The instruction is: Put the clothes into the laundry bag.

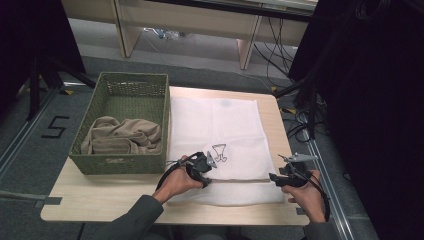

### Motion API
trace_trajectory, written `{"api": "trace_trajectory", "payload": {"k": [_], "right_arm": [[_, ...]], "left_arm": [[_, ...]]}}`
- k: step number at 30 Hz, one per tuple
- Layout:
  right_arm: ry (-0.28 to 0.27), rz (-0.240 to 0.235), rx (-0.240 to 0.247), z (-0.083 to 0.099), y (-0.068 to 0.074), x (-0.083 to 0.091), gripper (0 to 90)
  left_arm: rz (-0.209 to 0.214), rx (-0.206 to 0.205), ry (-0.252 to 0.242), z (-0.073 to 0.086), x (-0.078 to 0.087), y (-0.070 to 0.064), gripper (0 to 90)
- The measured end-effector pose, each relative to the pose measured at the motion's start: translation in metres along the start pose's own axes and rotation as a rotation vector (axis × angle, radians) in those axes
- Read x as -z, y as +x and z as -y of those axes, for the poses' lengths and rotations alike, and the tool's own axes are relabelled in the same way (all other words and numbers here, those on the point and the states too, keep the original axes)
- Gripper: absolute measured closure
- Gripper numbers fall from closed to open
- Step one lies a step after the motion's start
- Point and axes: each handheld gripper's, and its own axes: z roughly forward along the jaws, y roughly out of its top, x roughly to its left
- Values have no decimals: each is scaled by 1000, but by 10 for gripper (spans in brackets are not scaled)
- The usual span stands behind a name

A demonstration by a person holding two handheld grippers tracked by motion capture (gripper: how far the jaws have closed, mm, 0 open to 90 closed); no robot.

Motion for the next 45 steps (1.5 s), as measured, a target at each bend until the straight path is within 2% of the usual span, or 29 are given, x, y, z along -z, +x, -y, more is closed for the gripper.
{"api": "trace_trajectory", "payload": {"k": [6,9,11,14,17,20,22,27,30,31,33,34,37,38,39,40,41,42,43,44,45], "right_arm": [[2,-3,4,0,0,0,510],[4,2,10,0,0,0,510],[0,1,11,0,1,0,510],[1,2,16,-1,1,0,509],[-1,-2,14,-2,3,0,508],[-2,-10,18,-2,3,0,508],[-2,-3,21,-2,4,0,508],[-25,-41,35,-4,9,0,508],[-37,-67,77,-8,20,-3,508],[-42,-94,87,-9,24,-4,510],[-78,-196,93,-14,34,-8,532],[-91,-221,128,-16,39,-11,537],[-89,-205,201,-22,53,-18,547],[-87,-209,244,-23,53,-20,550],[-101,-224,216,-26,60,-23,555],[-98,-204,254,-28,62,-26,561],[-98,-223,273,-31,66,-29,565],[-106,-220,279,-33,68,-33,567],[-98,-219,348,-36,69,-36,570],[-94,-219,351,-37,72,-39,570],[-91,-214,324,-38,78,-42,571]], "left_arm": [[3,-2,5,-4,-1,1,658],[5,21,-8,-4,-2,2,654],[-4,1,14,-4,-3,2,642],[-2,-2,25,-5,-4,2,650],[0,-4,17,-6,-6,1,777],[-31,-1,-5,-6,-5,0,850],[-51,-10,-14,-8,-1,0,861],[-78,-19,-45,-14,11,1,870],[-87,-21,-58,-16,17,2,870],[-89,-24,-65,-16,18,2,870],[-92,-32,-75,-18,23,1,871],[-94,-35,-76,-19,25,1,872],[-97,-40,-78,-22,28,1,872],[-101,-37,-82,-23,30,1,872],[-100,-40,-85,-23,30,1,872],[-99,-40,-85,-24,31,1,873],[-99,-43,-85,-25,32,1,873],[-102,-43,-90,-26,32,0,874],[-102,-47,-91,-26,33,0,875],[-102,-45,-98,-27,34,-1,876],[-102,-49,-98,-28,35,-1,876]]}}
